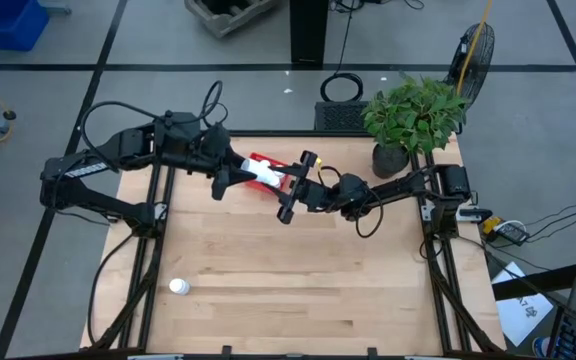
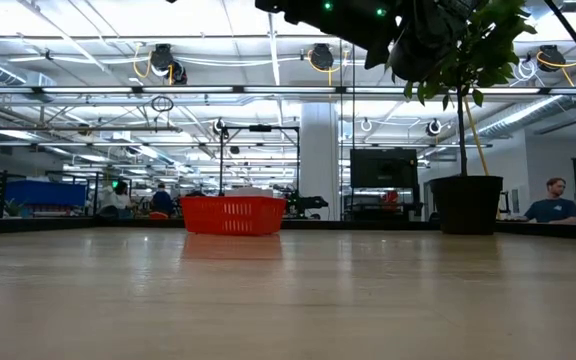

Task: Pick and place pill bottles into a basket
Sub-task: Put the white pill bottle into the orange basket

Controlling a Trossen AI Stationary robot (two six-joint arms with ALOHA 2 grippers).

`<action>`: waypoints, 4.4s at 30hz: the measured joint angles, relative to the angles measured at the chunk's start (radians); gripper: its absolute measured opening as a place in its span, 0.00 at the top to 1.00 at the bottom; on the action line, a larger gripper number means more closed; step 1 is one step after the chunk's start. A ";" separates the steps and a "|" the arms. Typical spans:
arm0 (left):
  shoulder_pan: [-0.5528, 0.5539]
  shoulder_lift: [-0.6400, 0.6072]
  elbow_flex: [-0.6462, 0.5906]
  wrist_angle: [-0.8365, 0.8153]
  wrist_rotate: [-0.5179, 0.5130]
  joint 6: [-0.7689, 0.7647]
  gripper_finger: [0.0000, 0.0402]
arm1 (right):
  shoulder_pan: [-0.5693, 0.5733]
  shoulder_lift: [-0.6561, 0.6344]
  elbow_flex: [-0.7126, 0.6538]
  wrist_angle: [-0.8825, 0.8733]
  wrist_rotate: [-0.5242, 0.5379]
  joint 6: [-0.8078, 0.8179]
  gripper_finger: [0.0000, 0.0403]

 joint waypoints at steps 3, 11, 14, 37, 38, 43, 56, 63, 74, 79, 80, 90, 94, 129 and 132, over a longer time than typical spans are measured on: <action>0.000 0.000 0.000 -0.001 0.002 0.004 0.53 | 0.000 0.000 0.000 -0.001 0.000 0.000 0.63; 0.000 0.000 0.000 -0.005 -0.009 0.017 0.36 | 0.001 -0.001 0.000 -0.023 0.015 0.027 0.63; 0.002 -0.001 0.000 -0.011 -0.037 0.041 0.33 | 0.001 -0.002 0.001 -0.061 0.055 0.029 0.63; 0.003 -0.256 -0.116 -0.271 -0.274 0.279 0.39 | -0.014 -0.313 0.107 -1.078 0.153 0.235 0.63; -0.001 -0.271 -0.147 -0.252 -0.275 0.282 0.39 | -0.027 -0.314 0.146 -1.149 0.128 0.269 0.63; -0.001 -0.371 -0.325 -0.140 -0.274 0.307 0.42 | -0.088 -0.253 0.348 -1.461 0.077 0.328 0.63; -0.021 -0.608 -0.738 0.154 -0.289 0.213 0.47 | -0.225 0.059 0.898 -2.115 -0.029 0.415 0.63; -0.021 -0.607 -0.830 0.212 -0.305 0.156 0.45 | -0.273 0.192 1.037 -2.360 -0.027 0.412 0.63; -0.021 -0.581 -0.901 0.369 -0.342 0.182 0.46 | -0.219 0.203 1.038 -2.488 0.069 0.408 0.63; -0.020 -0.521 -0.901 0.391 -0.325 0.140 0.48 | -0.137 0.182 1.039 -2.617 -0.102 0.424 0.63; -0.021 -0.504 -0.901 0.393 -0.289 0.119 0.48 | -0.116 0.183 1.039 -2.659 -0.107 0.444 0.63; -0.059 -0.329 -0.901 0.466 -0.172 0.006 0.54 | 0.068 0.184 0.909 -2.854 -0.320 0.670 0.63; -0.088 -0.256 -0.901 0.573 -0.158 -0.011 0.55 | 0.122 0.185 0.783 -2.794 -0.339 0.738 0.63; -0.168 -0.167 -0.901 0.693 -0.144 0.033 0.60 | 0.230 0.189 0.554 -2.439 -0.330 0.871 0.49; -0.169 -0.167 -0.901 0.695 -0.151 0.019 0.60 | 0.235 0.191 0.552 -2.442 -0.279 0.863 0.44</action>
